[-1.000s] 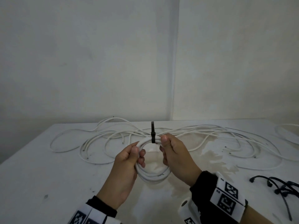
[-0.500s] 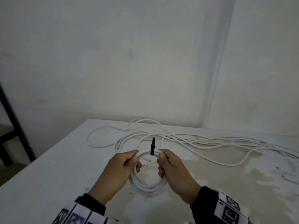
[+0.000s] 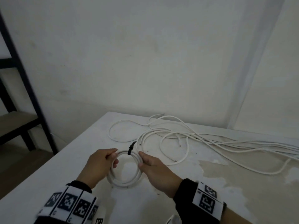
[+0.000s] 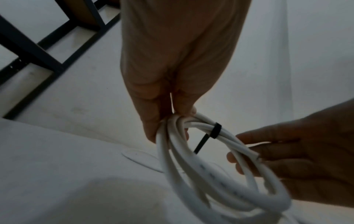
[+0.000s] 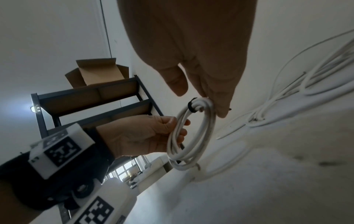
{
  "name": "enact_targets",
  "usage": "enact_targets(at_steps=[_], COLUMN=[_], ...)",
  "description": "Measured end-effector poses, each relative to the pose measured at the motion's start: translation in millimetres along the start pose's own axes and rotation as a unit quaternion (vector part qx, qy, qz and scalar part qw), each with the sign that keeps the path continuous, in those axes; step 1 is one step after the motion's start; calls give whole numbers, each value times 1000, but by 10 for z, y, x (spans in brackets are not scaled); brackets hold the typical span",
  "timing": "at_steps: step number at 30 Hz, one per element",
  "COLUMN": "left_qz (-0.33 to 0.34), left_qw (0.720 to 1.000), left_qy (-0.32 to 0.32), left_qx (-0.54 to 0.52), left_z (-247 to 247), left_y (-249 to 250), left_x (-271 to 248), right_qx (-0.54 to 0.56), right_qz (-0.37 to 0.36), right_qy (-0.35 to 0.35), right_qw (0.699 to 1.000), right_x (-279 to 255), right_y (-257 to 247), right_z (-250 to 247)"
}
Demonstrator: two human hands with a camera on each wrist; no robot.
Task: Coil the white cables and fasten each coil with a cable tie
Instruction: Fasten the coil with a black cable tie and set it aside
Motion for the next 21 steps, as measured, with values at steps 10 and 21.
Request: enact_targets(at_steps=[10, 21], left_qz=[-86, -161], left_qw=[986, 908], left_qy=[-60, -149], left_qx=[133, 356], left_z=[-431, -698], left_y=[-659, -833], left_x=[231, 385], right_qx=[-78, -71], right_qz=[59, 84], right_qy=[-72, -9], right_qw=[993, 994], right_x=[223, 275], right_y=[-74, 117], right_z=[162, -283])
Point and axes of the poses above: each hand's wrist, its own x-axis towards the middle knuckle, its own z-axis out of the palm, y = z × x, the point moved 4 cm from there along x, towards the middle knuckle, and after that the axes turned 14 degrees about z, right-handed, at the moved point
